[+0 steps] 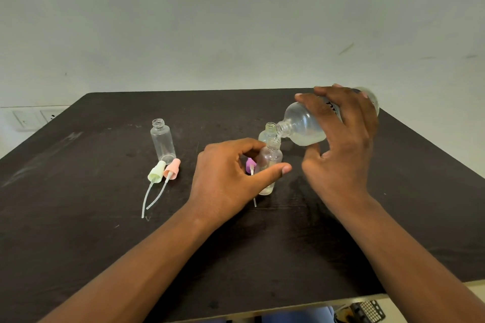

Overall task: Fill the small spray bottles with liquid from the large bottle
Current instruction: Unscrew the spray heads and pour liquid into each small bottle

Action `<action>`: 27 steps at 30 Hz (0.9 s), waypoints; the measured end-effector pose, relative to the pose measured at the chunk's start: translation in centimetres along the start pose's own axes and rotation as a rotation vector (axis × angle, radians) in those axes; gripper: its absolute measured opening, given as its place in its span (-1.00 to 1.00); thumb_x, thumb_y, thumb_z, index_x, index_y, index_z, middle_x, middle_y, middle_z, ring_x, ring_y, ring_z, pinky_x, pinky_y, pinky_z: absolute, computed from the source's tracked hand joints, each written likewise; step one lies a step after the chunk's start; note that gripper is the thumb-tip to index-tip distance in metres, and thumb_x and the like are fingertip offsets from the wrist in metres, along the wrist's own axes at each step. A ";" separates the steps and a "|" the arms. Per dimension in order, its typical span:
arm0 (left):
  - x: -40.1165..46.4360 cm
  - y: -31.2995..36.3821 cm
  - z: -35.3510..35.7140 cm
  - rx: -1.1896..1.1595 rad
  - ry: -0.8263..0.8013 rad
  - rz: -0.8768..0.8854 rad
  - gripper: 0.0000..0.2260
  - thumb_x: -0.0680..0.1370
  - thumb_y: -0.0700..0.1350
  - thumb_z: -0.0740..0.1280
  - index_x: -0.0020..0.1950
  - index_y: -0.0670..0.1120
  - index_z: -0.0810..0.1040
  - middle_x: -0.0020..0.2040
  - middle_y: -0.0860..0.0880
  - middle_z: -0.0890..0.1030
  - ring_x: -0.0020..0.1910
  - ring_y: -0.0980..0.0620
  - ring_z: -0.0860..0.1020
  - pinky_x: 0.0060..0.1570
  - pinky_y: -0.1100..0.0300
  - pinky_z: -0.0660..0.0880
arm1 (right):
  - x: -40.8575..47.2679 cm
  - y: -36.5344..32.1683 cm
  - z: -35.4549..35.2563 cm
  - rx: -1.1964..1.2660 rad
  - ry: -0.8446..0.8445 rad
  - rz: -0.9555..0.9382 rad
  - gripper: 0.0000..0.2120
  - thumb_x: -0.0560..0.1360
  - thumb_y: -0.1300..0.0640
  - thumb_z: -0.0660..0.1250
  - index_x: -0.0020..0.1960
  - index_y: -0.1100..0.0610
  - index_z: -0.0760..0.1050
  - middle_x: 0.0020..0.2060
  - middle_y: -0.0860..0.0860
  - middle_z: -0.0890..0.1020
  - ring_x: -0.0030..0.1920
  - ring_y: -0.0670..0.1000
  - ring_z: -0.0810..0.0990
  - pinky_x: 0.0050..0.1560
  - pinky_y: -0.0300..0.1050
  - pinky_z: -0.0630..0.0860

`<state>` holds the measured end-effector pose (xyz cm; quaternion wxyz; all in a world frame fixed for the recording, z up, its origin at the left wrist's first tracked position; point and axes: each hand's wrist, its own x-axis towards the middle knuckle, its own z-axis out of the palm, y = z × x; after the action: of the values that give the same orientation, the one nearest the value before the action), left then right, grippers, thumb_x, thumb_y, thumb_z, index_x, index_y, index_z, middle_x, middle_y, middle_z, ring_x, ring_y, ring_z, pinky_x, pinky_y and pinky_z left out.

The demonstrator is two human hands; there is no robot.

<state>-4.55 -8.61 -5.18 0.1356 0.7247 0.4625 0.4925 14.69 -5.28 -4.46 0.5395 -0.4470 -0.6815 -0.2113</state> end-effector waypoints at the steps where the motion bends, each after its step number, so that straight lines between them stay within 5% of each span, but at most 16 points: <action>1: 0.0 0.0 0.0 -0.002 -0.001 -0.003 -0.62 0.41 0.29 0.52 0.04 0.04 0.75 -0.40 0.37 0.55 -0.46 0.29 0.50 -0.37 0.47 0.32 | 0.0 0.0 0.0 0.001 -0.003 0.001 -0.26 0.19 0.48 0.32 0.33 0.11 0.66 0.29 0.13 0.62 0.40 0.25 0.55 0.47 0.33 0.35; 27: 0.0 0.0 0.1 -0.017 0.006 0.000 -0.61 0.41 0.29 0.52 0.05 0.03 0.76 -0.41 0.34 0.55 -0.44 0.32 0.51 -0.36 0.49 0.34 | 0.0 0.0 0.0 0.004 0.003 0.000 -0.27 0.20 0.47 0.31 0.33 0.11 0.66 0.29 0.12 0.62 0.40 0.25 0.55 0.48 0.33 0.34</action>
<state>-4.43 -8.62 -5.21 0.1403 0.7221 0.4589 0.4983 14.66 -5.29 -4.47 0.5416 -0.4457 -0.6809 -0.2106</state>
